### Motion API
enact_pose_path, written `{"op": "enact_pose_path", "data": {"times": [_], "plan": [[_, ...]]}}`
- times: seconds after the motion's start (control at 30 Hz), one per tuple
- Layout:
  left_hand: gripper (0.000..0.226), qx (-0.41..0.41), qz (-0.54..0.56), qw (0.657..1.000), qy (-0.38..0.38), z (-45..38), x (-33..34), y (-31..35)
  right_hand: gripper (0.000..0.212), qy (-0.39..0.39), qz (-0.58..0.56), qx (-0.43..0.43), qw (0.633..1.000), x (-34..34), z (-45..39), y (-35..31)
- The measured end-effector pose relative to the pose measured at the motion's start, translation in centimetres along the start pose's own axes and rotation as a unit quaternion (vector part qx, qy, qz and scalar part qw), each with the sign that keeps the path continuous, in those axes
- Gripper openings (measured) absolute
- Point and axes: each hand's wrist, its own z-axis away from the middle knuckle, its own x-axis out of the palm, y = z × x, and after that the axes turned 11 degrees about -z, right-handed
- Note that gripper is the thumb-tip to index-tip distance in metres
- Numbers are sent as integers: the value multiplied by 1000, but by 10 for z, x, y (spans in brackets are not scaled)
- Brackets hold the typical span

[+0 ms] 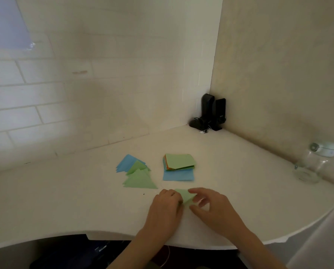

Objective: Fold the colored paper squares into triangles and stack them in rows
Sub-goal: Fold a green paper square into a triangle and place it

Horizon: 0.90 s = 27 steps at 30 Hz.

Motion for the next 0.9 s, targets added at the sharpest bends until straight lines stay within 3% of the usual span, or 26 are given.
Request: {"op": "enact_pose_path", "data": {"times": [0.07,0.27,0.5,0.63,0.77,0.9], "plan": [[5,-3,3,1000,-4,1,-1,-7,40,6,76,-3,997,-3,-4,6],[4,-36,31,999,-4,2,-11,-29,19,-13,164,19,986,7,-15,10],[15,-149,24,988,-32,-1,-19,-36,21,14,117,46,992,14,-25,15],[28,-155,-30,987,-37,-4,-11,-30,17,33,122,64,990,19,-28,13],[40,-149,-88,985,4,-7,0,-26,26,69,157,67,983,28,-31,14],[40,-161,-97,982,26,-8,7,-27,27,81,170,65,980,30,-31,18]]}}
